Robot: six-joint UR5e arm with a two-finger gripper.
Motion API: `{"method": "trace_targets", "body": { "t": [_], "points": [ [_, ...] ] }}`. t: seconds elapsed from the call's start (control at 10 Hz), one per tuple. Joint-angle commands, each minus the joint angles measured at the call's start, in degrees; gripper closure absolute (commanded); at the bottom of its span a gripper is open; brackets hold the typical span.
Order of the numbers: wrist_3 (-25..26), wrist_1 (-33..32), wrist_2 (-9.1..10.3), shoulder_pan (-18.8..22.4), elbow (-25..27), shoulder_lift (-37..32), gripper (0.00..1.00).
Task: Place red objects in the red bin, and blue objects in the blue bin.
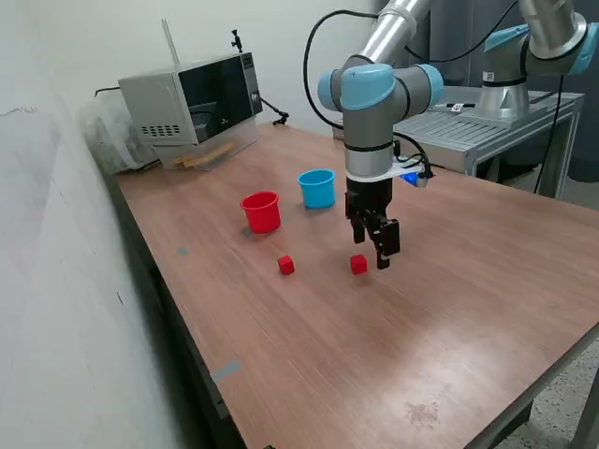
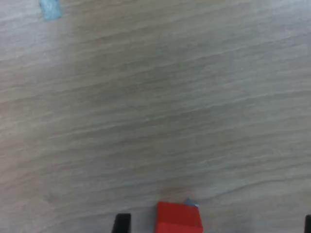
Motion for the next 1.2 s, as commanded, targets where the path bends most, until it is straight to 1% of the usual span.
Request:
{"method": "trace_targets", "body": {
  "t": [0.0, 0.2, 0.7, 0.8, 1.1],
  "points": [
    [3.11, -0.1, 0.01, -0.62, -0.25, 0.23, 0.0],
    [3.12, -0.1, 0.01, -0.8, -0.95, 1.37, 0.0],
    [3.12, -0.19, -0.08, -1.5, -1.31, 1.46, 0.0],
    [3.12, -0.27, -0.08, -1.68, -1.13, 1.46, 1.0],
    [3.12, -0.54, -0.43, -2.2, -0.69, 1.46, 1.0]
  ]
}}
